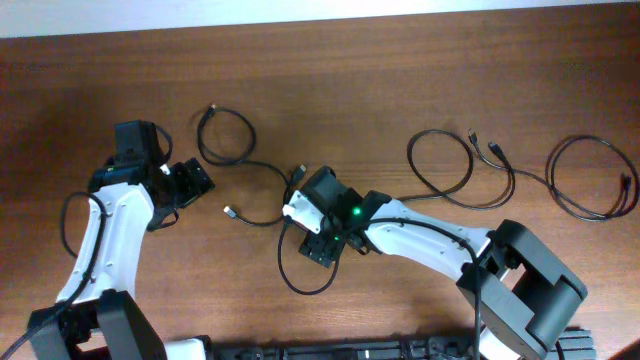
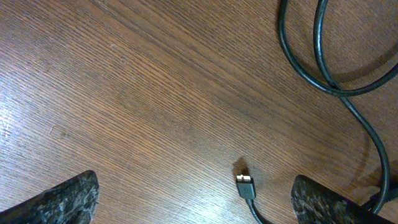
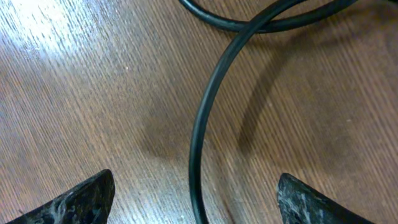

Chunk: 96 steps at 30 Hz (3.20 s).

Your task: Untangle cables

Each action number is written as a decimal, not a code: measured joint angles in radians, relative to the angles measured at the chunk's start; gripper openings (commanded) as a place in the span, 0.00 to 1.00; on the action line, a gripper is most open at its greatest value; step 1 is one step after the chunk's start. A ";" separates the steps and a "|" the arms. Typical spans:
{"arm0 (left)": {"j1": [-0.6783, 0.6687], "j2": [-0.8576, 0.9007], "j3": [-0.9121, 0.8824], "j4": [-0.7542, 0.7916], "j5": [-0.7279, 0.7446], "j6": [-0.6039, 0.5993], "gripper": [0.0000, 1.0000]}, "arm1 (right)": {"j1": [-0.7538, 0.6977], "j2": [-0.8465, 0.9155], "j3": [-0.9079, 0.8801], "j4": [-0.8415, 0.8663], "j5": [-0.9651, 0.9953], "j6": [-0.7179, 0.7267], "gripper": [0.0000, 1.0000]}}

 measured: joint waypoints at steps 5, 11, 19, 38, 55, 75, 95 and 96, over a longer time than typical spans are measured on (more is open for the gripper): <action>0.000 0.000 0.000 -0.001 0.000 -0.002 0.99 | 0.001 0.000 0.000 -0.001 0.004 -0.001 0.55; 0.000 0.000 0.000 -0.005 0.000 -0.002 0.99 | 0.001 0.000 0.000 -0.005 0.007 -0.001 0.47; 0.000 0.000 0.000 -0.006 0.000 -0.002 0.99 | 0.001 0.000 0.000 -0.009 0.007 -0.001 0.39; 0.000 0.000 0.000 -0.027 0.000 -0.002 0.99 | 0.001 0.008 -0.019 -0.010 0.022 -0.007 0.04; 0.000 0.000 0.000 -0.027 0.000 -0.002 0.99 | -0.541 -0.732 0.138 -0.124 -0.028 0.021 0.04; 0.000 0.000 0.000 -0.031 0.001 -0.003 0.99 | -1.354 -0.260 0.142 -0.068 0.206 0.435 0.68; -0.280 0.000 0.000 0.267 -0.033 0.197 1.00 | -0.835 -0.260 0.142 -0.399 -0.187 0.416 0.68; -0.280 0.000 0.000 0.270 -0.073 0.174 1.00 | -0.826 -0.260 0.142 -0.404 -0.180 0.412 0.68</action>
